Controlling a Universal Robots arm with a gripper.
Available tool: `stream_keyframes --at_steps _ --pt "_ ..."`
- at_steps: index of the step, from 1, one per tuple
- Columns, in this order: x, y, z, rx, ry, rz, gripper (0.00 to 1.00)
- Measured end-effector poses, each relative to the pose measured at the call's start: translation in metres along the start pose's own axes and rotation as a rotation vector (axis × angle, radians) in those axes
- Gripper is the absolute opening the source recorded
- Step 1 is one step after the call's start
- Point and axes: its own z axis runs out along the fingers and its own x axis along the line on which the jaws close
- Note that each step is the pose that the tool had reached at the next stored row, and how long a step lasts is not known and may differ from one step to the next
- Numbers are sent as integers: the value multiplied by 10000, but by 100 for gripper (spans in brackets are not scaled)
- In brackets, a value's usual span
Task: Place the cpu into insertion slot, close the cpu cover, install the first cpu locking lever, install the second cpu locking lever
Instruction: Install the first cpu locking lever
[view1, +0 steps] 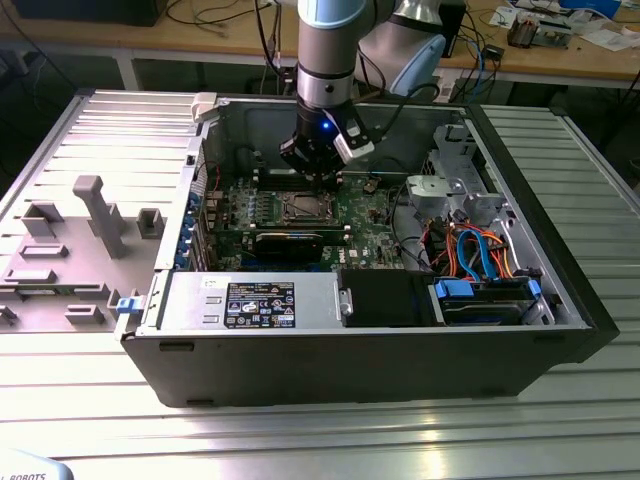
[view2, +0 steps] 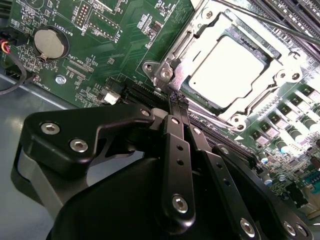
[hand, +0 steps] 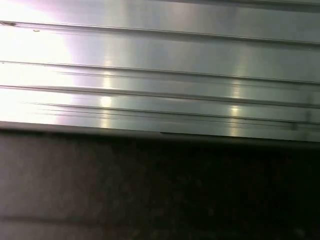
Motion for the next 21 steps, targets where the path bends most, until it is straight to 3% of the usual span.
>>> stream_keyframes --at_steps 10,15,21 --pt "-2 2 -28 11 -1 -1 11" --pt "-4 1 -14 144 9 0 11" --pt "-10 0 0 226 15 -1 11"
